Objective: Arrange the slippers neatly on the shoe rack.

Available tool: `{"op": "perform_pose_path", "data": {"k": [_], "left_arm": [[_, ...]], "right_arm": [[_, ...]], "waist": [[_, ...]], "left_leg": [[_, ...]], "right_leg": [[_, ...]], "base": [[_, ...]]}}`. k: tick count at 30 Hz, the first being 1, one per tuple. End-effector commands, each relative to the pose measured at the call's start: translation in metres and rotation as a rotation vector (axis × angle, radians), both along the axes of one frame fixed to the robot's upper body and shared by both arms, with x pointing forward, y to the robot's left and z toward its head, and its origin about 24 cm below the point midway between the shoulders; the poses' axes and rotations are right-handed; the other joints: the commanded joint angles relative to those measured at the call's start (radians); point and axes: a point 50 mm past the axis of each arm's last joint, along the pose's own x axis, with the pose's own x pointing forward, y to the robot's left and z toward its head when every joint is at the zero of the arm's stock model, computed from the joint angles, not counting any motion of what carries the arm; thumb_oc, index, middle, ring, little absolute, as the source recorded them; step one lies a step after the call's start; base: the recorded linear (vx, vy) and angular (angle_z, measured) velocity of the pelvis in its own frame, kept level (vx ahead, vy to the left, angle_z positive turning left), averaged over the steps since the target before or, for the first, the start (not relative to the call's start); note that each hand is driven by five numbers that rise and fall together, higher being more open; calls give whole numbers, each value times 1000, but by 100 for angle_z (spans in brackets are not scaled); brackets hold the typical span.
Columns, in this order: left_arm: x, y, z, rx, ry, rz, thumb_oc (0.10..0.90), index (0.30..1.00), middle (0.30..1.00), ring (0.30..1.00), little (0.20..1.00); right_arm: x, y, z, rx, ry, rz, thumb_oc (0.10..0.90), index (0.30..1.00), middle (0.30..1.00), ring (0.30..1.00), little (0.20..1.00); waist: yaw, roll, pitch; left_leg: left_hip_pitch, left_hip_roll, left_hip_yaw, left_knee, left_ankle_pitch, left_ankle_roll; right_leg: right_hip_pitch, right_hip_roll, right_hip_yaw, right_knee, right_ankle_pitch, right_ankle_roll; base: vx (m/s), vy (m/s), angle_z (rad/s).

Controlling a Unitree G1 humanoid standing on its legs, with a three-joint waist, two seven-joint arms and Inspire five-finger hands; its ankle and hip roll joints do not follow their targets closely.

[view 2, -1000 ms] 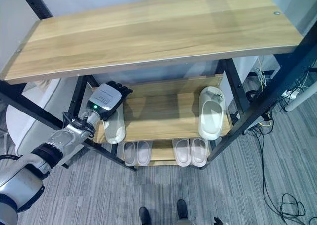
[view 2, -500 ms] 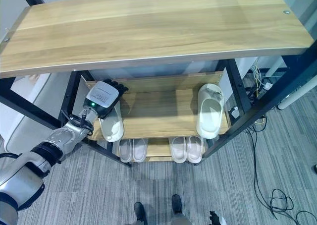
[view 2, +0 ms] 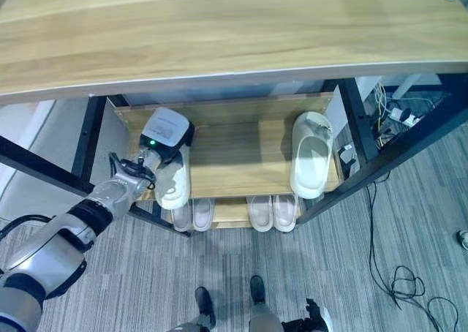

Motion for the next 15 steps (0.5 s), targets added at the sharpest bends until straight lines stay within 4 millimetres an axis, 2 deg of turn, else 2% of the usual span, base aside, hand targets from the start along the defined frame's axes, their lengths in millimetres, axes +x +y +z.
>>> {"op": "perform_pose_path", "data": {"k": [1,3,5,8,15], "left_arm": [[14,-44,77,-52,-222,-100,400,300,300,300,300],[16,-55,85,-54,-234,-109,400,300,300,300,300],[17,-58,89,-53,-238,-110,400,300,300,300,300],[19,-68,105,-85,-250,-107,400,300,300,300,300],[14,-98,123,0,-291,-177,400,300,300,300,300]], "right_arm": [[11,-15,8,-75,-41,-17,800,900,900,900,900],[15,-16,9,-84,-49,-11,800,900,900,900,900],[15,-16,9,-86,-49,-13,800,900,900,900,900],[18,-17,10,-90,-56,-16,800,900,900,900,900],[21,-15,11,-80,-64,-15,800,900,900,900,900]], "waist": [[-14,17,1],[-22,16,6],[-24,15,7],[-36,12,11],[-51,11,9]], "left_leg": [[-32,23,-54,-7,-43,-48],[-44,27,-49,-7,-40,-49],[-49,29,-45,-7,-39,-50],[-60,36,-33,-7,-36,-52],[-59,41,-17,-7,-40,-53]], "right_leg": [[-67,-54,-43,32,-16,82],[-83,-53,-36,32,-12,83],[-90,-53,-33,34,-11,83],[-111,-52,-22,35,-6,84],[-126,-50,-7,41,-6,84]], "base": [[-12,2,-13],[2,-9,-19],[11,-16,-13],[18,-19,-12],[30,-16,-7]]}}
